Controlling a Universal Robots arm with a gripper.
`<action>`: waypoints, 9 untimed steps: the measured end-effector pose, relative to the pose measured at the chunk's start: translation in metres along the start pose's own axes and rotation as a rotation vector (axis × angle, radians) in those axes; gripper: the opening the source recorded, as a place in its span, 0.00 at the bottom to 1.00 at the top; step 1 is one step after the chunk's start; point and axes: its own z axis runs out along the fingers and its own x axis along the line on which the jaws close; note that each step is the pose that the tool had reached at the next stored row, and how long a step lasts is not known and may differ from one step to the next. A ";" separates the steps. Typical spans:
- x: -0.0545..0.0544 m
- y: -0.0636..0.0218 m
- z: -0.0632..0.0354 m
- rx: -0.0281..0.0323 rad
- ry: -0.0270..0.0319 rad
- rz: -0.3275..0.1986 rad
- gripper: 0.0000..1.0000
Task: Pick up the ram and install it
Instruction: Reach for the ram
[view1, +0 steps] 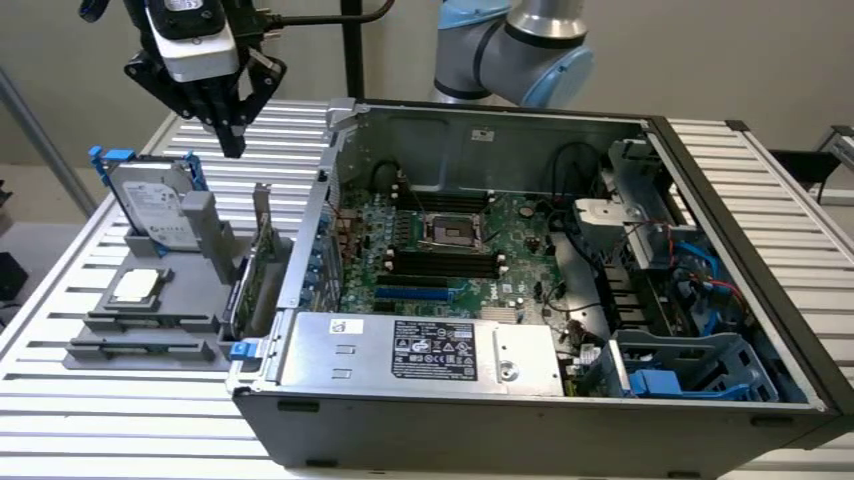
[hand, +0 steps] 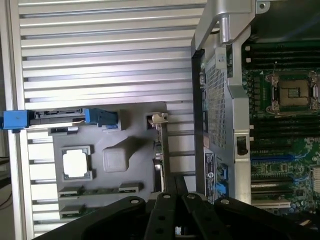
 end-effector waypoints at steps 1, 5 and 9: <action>0.001 -0.0017 0.0001 0.0000 0.0003 0.000 0.11; 0.007 -0.0090 0.0003 0.0001 0.0018 0.000 0.11; 0.011 -0.0165 0.0005 0.0002 0.0032 0.000 0.11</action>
